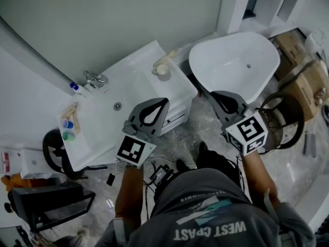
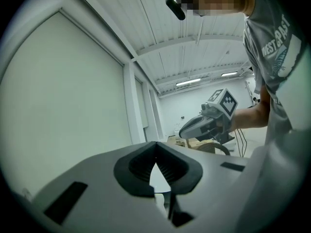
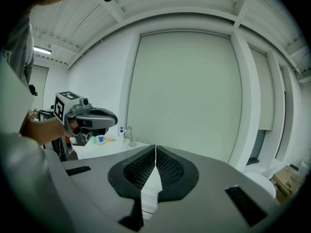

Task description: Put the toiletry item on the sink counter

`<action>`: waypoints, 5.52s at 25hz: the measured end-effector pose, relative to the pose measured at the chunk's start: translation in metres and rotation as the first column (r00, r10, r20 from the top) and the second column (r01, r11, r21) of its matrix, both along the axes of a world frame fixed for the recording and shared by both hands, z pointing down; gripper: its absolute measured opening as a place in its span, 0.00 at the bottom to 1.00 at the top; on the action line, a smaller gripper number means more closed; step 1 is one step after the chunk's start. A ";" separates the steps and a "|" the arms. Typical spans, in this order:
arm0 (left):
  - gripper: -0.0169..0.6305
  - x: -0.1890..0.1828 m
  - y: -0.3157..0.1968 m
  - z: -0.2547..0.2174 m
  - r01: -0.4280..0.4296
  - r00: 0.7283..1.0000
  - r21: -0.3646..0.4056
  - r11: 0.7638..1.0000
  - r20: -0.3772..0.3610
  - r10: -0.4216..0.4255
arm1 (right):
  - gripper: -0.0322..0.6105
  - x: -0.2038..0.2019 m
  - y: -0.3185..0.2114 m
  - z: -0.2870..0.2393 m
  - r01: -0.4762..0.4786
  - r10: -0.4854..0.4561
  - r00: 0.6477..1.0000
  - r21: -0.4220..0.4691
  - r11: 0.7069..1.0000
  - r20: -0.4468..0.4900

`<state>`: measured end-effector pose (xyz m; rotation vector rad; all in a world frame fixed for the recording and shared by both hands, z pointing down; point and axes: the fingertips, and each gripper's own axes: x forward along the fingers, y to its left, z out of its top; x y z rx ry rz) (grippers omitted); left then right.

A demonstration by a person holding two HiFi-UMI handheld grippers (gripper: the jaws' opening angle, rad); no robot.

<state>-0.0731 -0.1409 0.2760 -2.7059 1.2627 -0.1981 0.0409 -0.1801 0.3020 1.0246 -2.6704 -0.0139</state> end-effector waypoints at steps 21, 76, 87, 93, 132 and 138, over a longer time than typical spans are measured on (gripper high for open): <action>0.03 -0.068 -0.123 0.032 0.158 0.987 -0.078 0.984 0.019 -0.157 | 0.10 -0.063 -0.168 0.037 0.106 -0.103 0.993 -0.071 0.992 0.050; 0.03 -0.151 -0.279 0.206 0.315 0.944 -0.475 0.822 0.062 -0.325 | 0.15 -0.140 -0.464 0.345 0.098 0.268 0.895 -0.743 0.662 0.357; 0.03 -0.159 -0.258 0.180 0.329 0.940 -0.422 0.845 0.056 -0.338 | 0.11 -0.119 -0.460 0.279 0.091 0.274 0.863 -0.664 0.742 0.424; 0.03 -0.160 -0.243 0.159 0.329 0.940 -0.375 0.867 0.045 -0.338 | 0.10 -0.107 -0.444 0.237 0.096 0.252 0.859 -0.623 0.777 0.446; 0.03 -0.162 -0.118 0.101 0.420 0.898 -0.229 0.878 -0.033 -0.438 | 0.14 -0.103 -0.331 0.210 0.054 0.067 0.972 -0.495 0.867 0.224; 0.03 -0.168 -0.100 0.093 0.439 0.889 -0.209 0.874 -0.044 -0.457 | 0.19 -0.119 -0.319 0.213 0.078 0.020 0.981 -0.493 0.867 0.191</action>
